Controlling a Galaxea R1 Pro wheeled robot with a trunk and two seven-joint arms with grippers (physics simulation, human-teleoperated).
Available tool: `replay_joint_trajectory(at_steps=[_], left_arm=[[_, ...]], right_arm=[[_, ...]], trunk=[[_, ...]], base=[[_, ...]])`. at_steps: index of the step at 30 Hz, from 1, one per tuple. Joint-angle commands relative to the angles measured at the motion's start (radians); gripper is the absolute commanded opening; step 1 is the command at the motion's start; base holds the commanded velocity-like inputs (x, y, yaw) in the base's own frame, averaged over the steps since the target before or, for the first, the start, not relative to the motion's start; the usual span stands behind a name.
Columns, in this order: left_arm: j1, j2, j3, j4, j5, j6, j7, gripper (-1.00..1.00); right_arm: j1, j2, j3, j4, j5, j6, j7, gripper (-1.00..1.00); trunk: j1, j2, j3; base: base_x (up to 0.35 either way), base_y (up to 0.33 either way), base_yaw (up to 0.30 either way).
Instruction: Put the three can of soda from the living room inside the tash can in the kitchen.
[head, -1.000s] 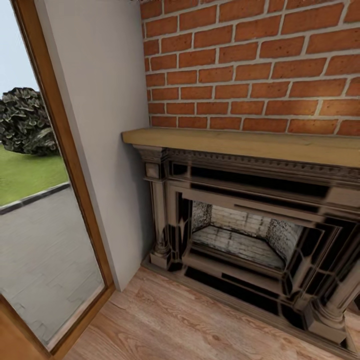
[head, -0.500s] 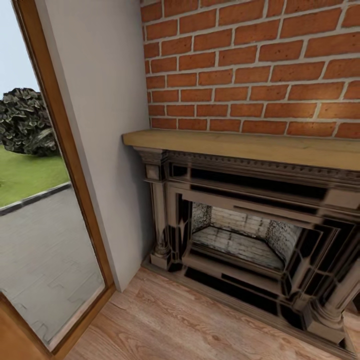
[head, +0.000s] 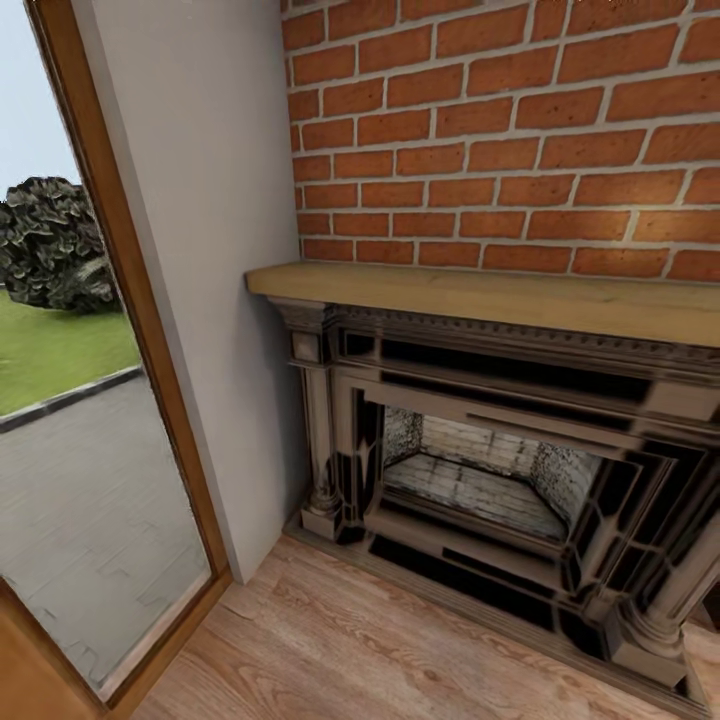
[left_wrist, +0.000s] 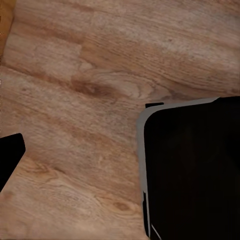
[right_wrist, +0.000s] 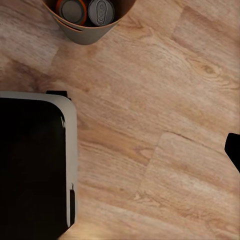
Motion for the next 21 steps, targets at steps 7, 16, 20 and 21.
replay_joint_trajectory(at_steps=[7,16,20,21], left_arm=[[0.0,-0.001,0.027,0.0,0.006,0.0,-0.002,1.0],[0.0,-0.001,0.031,0.0,0.007,0.001,-0.002,1.0],[0.0,-0.001,0.031,0.0,0.007,0.001,-0.001,1.0],[0.0,-0.001,0.031,0.001,0.007,0.001,-0.001,1.0]], right_arm=[[0.0,0.001,0.0,0.021,0.007,0.0,0.0,1.0],[0.0,0.005,0.001,0.029,0.012,0.0,0.0,1.0],[0.0,0.007,0.001,0.03,0.013,0.0,0.0,1.0],[0.0,0.007,0.001,0.03,0.013,0.0,0.0,1.0]], trunk=[[-0.027,0.049,0.022],[-0.061,0.112,0.05],[-0.077,0.14,0.063],[-0.081,0.147,0.066]], base=[[0.0,0.0,0.0],[0.0,0.0,0.0],[0.0,0.0,0.0],[0.0,0.0,0.0]])
